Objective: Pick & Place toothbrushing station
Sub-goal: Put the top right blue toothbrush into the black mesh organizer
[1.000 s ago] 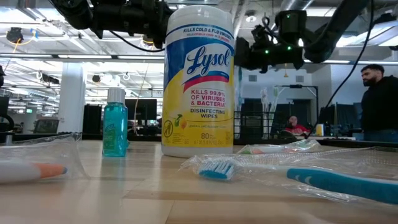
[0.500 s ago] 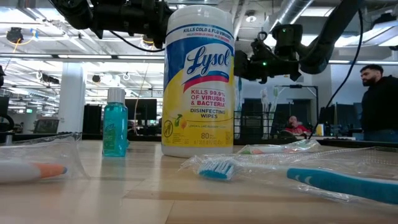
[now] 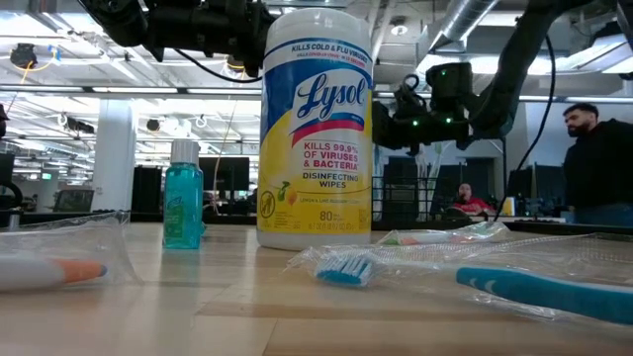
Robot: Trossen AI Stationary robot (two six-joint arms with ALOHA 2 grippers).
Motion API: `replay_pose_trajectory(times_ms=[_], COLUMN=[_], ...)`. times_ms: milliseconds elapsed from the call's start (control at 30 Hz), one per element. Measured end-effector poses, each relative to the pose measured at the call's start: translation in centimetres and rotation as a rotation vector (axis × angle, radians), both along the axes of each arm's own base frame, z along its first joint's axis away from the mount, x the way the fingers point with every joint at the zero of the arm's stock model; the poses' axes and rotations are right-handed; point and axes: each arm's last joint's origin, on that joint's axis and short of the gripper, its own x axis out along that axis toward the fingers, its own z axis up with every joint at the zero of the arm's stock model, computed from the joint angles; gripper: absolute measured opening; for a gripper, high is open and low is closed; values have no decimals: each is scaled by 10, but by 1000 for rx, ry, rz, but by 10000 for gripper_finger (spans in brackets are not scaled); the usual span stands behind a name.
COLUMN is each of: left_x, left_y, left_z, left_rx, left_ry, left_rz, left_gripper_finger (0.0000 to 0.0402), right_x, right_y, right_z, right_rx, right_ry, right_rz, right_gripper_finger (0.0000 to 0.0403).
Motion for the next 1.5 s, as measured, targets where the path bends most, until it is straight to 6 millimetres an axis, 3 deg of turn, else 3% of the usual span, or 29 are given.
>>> replay_pose_trajectory(times_ms=[533, 1167, 1300, 1500], left_x=[0, 0, 0, 0], left_y=[0, 0, 0, 0], left_z=[0, 0, 0, 0], left_rx=[0, 0, 0, 0], left_ry=[0, 0, 0, 0], left_rz=[0, 0, 0, -1], left_gripper_finger=[127, 127, 127, 127], right_x=[2, 3, 7, 4], right_y=[1, 2, 8, 4], right_z=[-3, -6, -3, -4], right_rx=[15, 34, 11, 47], right_ry=[10, 31, 15, -2], right_rz=[29, 59, 77, 32], right_gripper_finger=[10, 196, 217, 214])
